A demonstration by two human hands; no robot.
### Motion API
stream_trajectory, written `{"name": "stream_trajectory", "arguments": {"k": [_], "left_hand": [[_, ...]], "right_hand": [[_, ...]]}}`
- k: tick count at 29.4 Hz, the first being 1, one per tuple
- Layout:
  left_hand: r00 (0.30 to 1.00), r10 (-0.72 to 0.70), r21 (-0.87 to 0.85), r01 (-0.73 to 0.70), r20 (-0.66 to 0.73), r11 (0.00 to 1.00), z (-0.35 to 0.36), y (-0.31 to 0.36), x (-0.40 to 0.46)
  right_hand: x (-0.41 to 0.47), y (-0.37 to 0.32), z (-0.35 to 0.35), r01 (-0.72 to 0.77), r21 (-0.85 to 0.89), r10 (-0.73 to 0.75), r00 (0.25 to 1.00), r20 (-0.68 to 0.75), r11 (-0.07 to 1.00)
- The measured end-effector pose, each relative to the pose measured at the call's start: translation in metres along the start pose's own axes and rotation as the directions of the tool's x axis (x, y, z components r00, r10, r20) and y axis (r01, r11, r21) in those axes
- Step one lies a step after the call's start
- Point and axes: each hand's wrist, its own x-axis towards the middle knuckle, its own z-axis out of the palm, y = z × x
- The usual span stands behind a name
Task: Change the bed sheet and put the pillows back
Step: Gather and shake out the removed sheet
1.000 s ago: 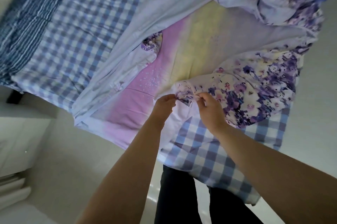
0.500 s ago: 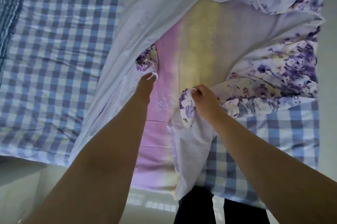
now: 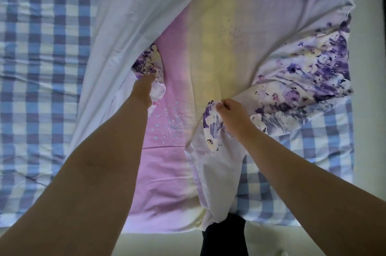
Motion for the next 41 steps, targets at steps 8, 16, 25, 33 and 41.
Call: {"name": "stream_trajectory", "arguments": {"k": [8,16,25,33,41], "left_hand": [[0.961,0.146,-0.109,-0.175,-0.234,0.978,0.012,0.01,0.0],[0.997,0.071,-0.124,-0.07,0.001,0.99,0.029,-0.008,-0.061],[0.885,0.416,0.77,-0.411,0.209,0.488,0.059,-0.06,-0.209],[0.756,0.565,0.605,-0.629,0.331,0.488,0.078,-0.102,-0.376],[0.76,0.619,0.453,-0.632,0.2,0.629,0.073,-0.131,-0.53]], "right_hand": [[-0.01,0.026,-0.015,-0.061,-0.023,0.06,0.997,-0.04,0.998],[-0.032,0.0,-0.035,0.119,0.036,-0.121,0.991,0.062,0.992],[-0.097,-0.011,-0.076,0.35,0.004,-0.343,0.915,0.212,0.937],[-0.185,-0.031,-0.142,0.719,0.078,-0.667,0.592,0.453,0.691],[-0.255,-0.045,-0.21,0.78,-0.024,-0.423,0.365,0.829,0.625]]}}
